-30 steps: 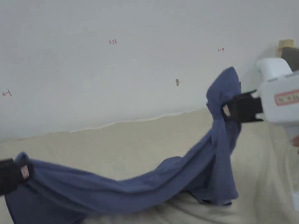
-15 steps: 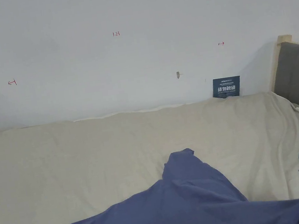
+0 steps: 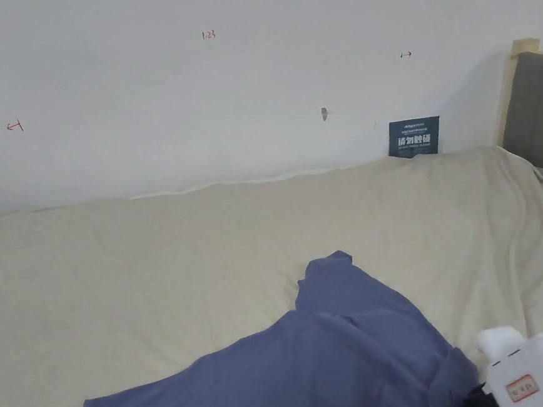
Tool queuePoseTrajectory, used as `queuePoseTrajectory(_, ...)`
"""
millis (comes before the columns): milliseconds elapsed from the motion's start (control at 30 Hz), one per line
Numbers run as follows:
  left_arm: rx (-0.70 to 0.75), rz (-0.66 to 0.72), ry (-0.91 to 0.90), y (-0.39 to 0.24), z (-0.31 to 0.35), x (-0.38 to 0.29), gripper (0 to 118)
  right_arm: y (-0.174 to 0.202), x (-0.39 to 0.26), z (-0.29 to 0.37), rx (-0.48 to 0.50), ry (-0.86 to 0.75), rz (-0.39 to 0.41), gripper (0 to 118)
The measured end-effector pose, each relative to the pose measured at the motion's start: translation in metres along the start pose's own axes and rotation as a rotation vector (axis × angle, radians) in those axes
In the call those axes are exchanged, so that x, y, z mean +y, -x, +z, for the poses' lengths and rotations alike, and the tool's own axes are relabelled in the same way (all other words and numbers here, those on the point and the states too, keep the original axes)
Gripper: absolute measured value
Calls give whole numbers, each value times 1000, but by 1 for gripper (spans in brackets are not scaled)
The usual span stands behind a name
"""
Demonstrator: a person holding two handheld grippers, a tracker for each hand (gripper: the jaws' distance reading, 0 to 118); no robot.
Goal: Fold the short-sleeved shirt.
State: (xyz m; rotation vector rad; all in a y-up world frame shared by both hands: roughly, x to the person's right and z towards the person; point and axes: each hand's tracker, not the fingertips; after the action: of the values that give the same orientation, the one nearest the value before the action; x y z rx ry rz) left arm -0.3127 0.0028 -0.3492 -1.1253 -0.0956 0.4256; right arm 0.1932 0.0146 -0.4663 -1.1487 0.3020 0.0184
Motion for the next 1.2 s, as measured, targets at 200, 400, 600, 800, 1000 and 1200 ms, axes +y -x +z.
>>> queuePoseTrajectory(200,23,20,-53,7,10,-5,117,-16,-4,-5,34,-62,-150,112)
queuePoseTrajectory(400,139,-6,-400,-8,84,-24,117,-21,-23,55,-9,-243,-163,108)
queuePoseTrajectory(600,83,21,-631,-12,136,-77,113,2,-90,117,127,-514,-183,105)
queuePoseTrajectory(800,200,-5,-656,-13,141,-119,0,42,-131,125,68,-620,-111,0)
queuePoseTrajectory(1000,138,2,-645,-2,144,-108,0,50,-138,119,163,-603,-149,0)
queuePoseTrajectory(1200,154,-35,-360,17,105,36,0,66,-121,118,128,-593,-5,0)
